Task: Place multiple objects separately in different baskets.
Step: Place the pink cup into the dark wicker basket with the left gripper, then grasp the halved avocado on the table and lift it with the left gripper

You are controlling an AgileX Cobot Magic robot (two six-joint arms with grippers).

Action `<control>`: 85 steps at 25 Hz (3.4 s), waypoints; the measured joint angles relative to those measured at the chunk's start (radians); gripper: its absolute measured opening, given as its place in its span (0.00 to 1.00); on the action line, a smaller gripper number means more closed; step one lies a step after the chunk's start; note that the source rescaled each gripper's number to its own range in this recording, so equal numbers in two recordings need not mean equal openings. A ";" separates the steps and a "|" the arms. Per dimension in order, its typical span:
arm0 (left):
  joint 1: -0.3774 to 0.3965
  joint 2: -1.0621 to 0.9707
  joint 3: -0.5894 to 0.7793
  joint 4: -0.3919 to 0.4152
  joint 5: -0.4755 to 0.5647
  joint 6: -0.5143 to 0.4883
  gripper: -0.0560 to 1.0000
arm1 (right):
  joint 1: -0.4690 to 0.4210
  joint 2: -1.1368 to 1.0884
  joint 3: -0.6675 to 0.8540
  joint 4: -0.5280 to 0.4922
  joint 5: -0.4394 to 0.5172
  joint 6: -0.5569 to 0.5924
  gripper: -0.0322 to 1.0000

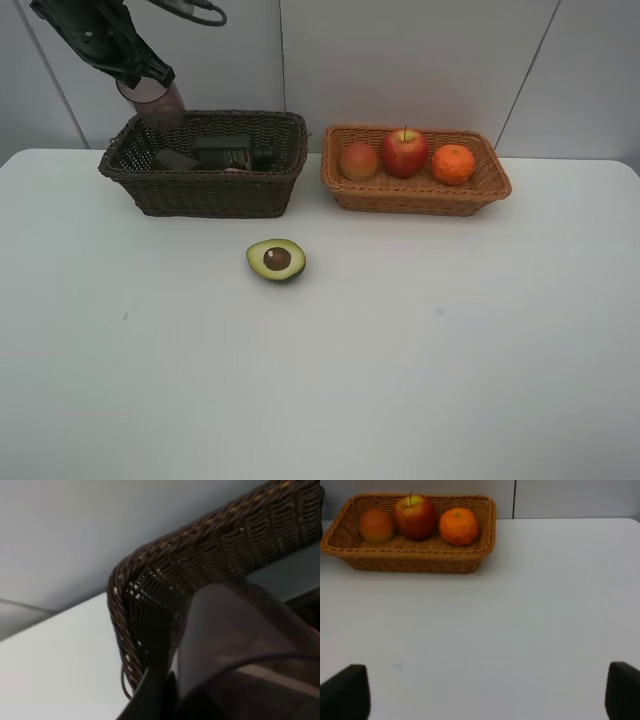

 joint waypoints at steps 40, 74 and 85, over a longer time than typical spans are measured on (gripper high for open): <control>0.029 0.043 0.004 0.124 -0.115 -0.034 0.47 | 0.000 0.000 0.000 0.000 0.000 0.000 1.00; 0.029 0.043 0.005 0.083 -0.135 -0.005 0.91 | 0.000 0.000 0.000 0.000 0.000 0.000 1.00; 0.029 0.043 0.005 0.067 -0.110 0.010 0.91 | 0.000 0.000 0.000 0.000 0.000 0.000 1.00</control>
